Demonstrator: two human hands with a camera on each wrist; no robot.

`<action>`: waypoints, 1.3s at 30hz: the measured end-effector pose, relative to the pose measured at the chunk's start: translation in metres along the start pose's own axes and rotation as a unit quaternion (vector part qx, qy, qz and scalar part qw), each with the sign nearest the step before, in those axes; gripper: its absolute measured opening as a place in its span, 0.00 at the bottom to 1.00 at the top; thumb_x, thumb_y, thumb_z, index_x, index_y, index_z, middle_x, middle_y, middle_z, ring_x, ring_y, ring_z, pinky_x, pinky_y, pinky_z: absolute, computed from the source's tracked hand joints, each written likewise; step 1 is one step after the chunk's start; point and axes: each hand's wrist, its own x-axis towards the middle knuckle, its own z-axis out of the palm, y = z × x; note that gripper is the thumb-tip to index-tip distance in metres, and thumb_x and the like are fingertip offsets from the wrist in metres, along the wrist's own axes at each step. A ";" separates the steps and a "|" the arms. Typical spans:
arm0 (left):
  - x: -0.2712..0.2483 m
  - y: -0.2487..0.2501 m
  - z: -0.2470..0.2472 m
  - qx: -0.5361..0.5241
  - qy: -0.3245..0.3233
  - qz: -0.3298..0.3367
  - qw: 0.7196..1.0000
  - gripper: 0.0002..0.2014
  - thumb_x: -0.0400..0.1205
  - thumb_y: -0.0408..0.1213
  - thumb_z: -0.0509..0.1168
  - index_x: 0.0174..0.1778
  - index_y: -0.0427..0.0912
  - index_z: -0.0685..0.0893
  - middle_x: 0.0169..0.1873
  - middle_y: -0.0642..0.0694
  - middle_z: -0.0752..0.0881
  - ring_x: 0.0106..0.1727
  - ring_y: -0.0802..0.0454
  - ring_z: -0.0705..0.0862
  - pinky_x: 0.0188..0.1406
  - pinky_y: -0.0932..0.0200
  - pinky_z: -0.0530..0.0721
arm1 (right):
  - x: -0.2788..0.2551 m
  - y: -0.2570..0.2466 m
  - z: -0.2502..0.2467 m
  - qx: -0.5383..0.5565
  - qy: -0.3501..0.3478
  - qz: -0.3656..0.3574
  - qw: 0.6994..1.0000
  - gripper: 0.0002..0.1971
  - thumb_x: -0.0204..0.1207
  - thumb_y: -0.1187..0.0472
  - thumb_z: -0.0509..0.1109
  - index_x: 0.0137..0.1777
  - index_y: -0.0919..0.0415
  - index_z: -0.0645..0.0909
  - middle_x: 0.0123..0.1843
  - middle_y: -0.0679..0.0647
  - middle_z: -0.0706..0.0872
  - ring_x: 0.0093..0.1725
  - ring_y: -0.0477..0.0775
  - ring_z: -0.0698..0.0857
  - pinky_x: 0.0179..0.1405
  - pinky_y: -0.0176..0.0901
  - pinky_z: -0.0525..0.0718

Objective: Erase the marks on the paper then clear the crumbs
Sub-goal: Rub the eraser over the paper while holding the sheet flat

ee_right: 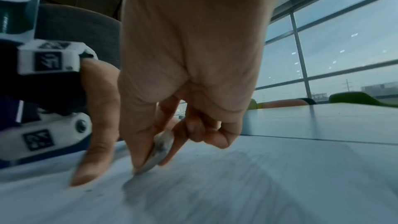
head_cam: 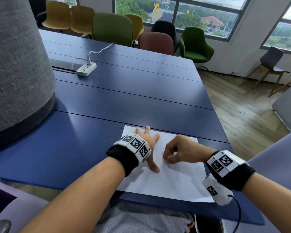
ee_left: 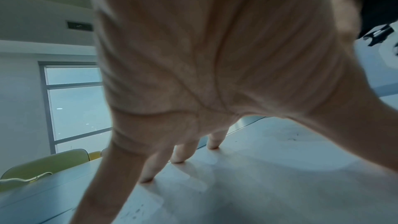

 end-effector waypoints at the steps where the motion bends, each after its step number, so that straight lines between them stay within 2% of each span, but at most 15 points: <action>1: 0.000 0.000 0.001 -0.003 0.001 -0.002 1.000 0.70 0.61 0.67 0.80 0.87 0.57 0.37 0.86 0.40 0.33 0.84 0.26 0.36 0.79 0.26 0.60 | 0.006 0.003 -0.005 -0.016 0.039 0.010 0.999 0.05 0.67 0.61 0.80 0.40 0.50 0.90 0.37 0.54 0.90 0.31 0.47 0.81 0.32 0.37 0.80; 4: 0.002 -0.001 0.003 -0.008 0.000 -0.003 1.000 0.70 0.61 0.67 0.80 0.87 0.57 0.37 0.86 0.40 0.32 0.84 0.26 0.35 0.78 0.25 0.61 | 0.014 0.012 -0.010 -0.034 0.114 0.032 0.992 0.06 0.69 0.58 0.80 0.43 0.59 0.90 0.36 0.51 0.89 0.28 0.40 0.79 0.30 0.27 0.75; 9: 0.000 -0.001 0.001 -0.004 0.003 -0.001 1.000 0.70 0.61 0.68 0.80 0.87 0.57 0.36 0.86 0.40 0.32 0.84 0.27 0.36 0.78 0.25 0.61 | 0.009 0.006 -0.011 -0.061 -0.002 0.014 0.998 0.03 0.70 0.58 0.79 0.41 0.56 0.90 0.37 0.48 0.90 0.31 0.39 0.80 0.35 0.30 0.79; 14: 0.002 -0.002 0.002 -0.008 0.000 0.000 1.000 0.70 0.61 0.67 0.80 0.87 0.57 0.37 0.86 0.40 0.32 0.84 0.27 0.34 0.79 0.25 0.60 | 0.018 0.015 -0.017 -0.073 0.079 0.013 0.994 0.03 0.71 0.60 0.78 0.41 0.59 0.89 0.38 0.49 0.90 0.33 0.42 0.81 0.37 0.31 0.79; 18: -0.001 -0.001 0.000 -0.002 0.000 -0.002 1.000 0.70 0.61 0.67 0.80 0.87 0.57 0.37 0.86 0.40 0.32 0.84 0.27 0.36 0.79 0.26 0.60 | 0.012 0.008 -0.019 -0.075 -0.041 0.011 0.996 0.03 0.69 0.59 0.79 0.41 0.56 0.89 0.36 0.45 0.88 0.32 0.40 0.81 0.36 0.30 0.80; 20: 0.000 -0.001 0.001 -0.005 -0.001 0.000 1.000 0.70 0.61 0.67 0.80 0.87 0.58 0.37 0.86 0.40 0.32 0.84 0.27 0.35 0.79 0.26 0.61 | 0.019 0.010 -0.023 -0.082 -0.011 0.021 0.996 0.03 0.69 0.59 0.80 0.41 0.56 0.90 0.36 0.44 0.88 0.32 0.39 0.82 0.36 0.27 0.78; 23: 0.002 -0.002 0.002 -0.017 0.001 0.001 1.000 0.69 0.61 0.66 0.81 0.87 0.58 0.38 0.86 0.41 0.32 0.84 0.28 0.34 0.79 0.26 0.61 | 0.033 0.019 -0.025 -0.092 0.097 0.030 0.991 0.03 0.70 0.60 0.78 0.41 0.58 0.89 0.38 0.50 0.90 0.34 0.43 0.83 0.40 0.37 0.83; 24: 0.002 -0.002 0.002 -0.018 0.003 0.001 1.000 0.69 0.61 0.66 0.81 0.87 0.58 0.38 0.86 0.41 0.32 0.84 0.28 0.34 0.79 0.27 0.62 | 0.035 0.020 -0.025 -0.089 0.107 0.031 0.990 0.03 0.70 0.60 0.78 0.41 0.59 0.89 0.39 0.51 0.90 0.35 0.44 0.83 0.41 0.40 0.84; 25: 0.003 -0.002 0.002 -0.017 0.003 0.000 1.000 0.69 0.61 0.66 0.81 0.87 0.58 0.38 0.86 0.41 0.32 0.84 0.28 0.34 0.79 0.27 0.62 | 0.034 0.020 -0.025 -0.087 0.094 0.029 0.991 0.03 0.70 0.60 0.78 0.41 0.59 0.89 0.39 0.51 0.90 0.35 0.44 0.83 0.41 0.40 0.85; 28: 0.002 -0.002 0.002 -0.016 0.002 -0.003 1.000 0.70 0.60 0.66 0.81 0.87 0.59 0.37 0.86 0.41 0.32 0.84 0.27 0.34 0.79 0.27 0.61 | 0.030 0.015 -0.029 -0.088 -0.001 0.031 0.996 0.04 0.70 0.58 0.80 0.41 0.56 0.90 0.38 0.48 0.90 0.32 0.39 0.83 0.36 0.28 0.81; 30: 0.001 -0.002 0.002 -0.018 0.000 0.000 1.000 0.70 0.61 0.66 0.81 0.87 0.58 0.38 0.86 0.41 0.32 0.84 0.28 0.34 0.79 0.27 0.60 | 0.031 0.015 -0.032 -0.088 0.015 0.041 0.995 0.04 0.69 0.57 0.80 0.41 0.56 0.90 0.38 0.48 0.91 0.30 0.37 0.82 0.34 0.27 0.78; 32: 0.001 -0.002 0.001 -0.023 0.001 0.003 1.000 0.69 0.61 0.65 0.81 0.87 0.58 0.38 0.86 0.41 0.32 0.84 0.28 0.33 0.79 0.27 0.61 | 0.032 0.018 -0.031 -0.079 0.058 0.043 0.994 0.04 0.69 0.59 0.80 0.40 0.58 0.90 0.38 0.50 0.91 0.30 0.39 0.82 0.34 0.31 0.78; 36: 0.000 -0.001 0.001 -0.010 0.003 0.000 1.000 0.69 0.61 0.66 0.80 0.87 0.57 0.38 0.86 0.40 0.32 0.84 0.27 0.35 0.79 0.27 0.61 | 0.025 0.014 -0.026 -0.068 -0.021 0.031 0.997 0.04 0.69 0.58 0.80 0.40 0.56 0.90 0.37 0.48 0.91 0.30 0.37 0.82 0.35 0.30 0.81; 37: 0.000 -0.001 0.001 -0.008 0.003 -0.001 1.000 0.69 0.61 0.66 0.80 0.87 0.57 0.38 0.86 0.40 0.32 0.84 0.27 0.35 0.79 0.27 0.61 | 0.025 0.013 -0.027 -0.071 -0.025 0.033 0.997 0.04 0.68 0.57 0.81 0.40 0.56 0.90 0.37 0.48 0.91 0.30 0.37 0.82 0.35 0.29 0.80; 39: 0.000 -0.001 0.001 -0.011 0.001 -0.001 1.000 0.69 0.61 0.66 0.81 0.87 0.58 0.37 0.86 0.41 0.32 0.84 0.27 0.34 0.79 0.27 0.61 | 0.028 0.015 -0.029 -0.076 0.020 0.044 0.996 0.04 0.69 0.58 0.81 0.40 0.57 0.90 0.37 0.48 0.90 0.30 0.38 0.82 0.33 0.29 0.78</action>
